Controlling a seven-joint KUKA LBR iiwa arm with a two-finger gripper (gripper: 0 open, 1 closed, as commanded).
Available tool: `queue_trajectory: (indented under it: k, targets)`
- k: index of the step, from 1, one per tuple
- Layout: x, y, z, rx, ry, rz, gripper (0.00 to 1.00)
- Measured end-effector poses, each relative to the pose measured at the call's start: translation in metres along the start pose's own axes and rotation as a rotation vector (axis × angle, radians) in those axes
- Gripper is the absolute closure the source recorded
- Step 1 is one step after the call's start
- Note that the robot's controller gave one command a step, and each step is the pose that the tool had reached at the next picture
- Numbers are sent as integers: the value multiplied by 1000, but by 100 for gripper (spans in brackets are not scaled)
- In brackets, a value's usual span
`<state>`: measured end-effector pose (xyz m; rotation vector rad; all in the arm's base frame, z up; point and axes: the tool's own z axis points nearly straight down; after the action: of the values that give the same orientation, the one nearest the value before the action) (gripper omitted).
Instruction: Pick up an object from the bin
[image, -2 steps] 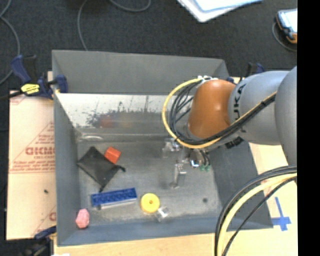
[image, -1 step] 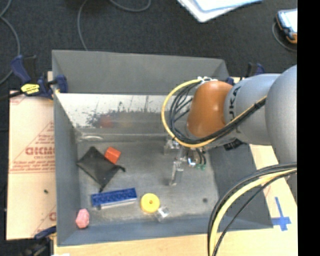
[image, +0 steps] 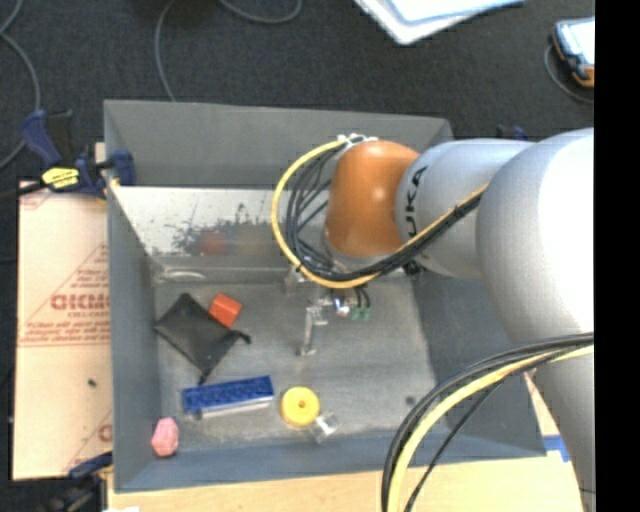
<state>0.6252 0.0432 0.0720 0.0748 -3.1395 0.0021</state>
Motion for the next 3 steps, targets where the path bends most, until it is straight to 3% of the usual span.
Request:
queue_trajectory:
  k: [1,2,3]
  targets:
    - [2,5,-4,-1,-1,18,0]
    - [31,75,-7,-4,0,182,0]
    - [26,84,-1,-1,-7,90,0]
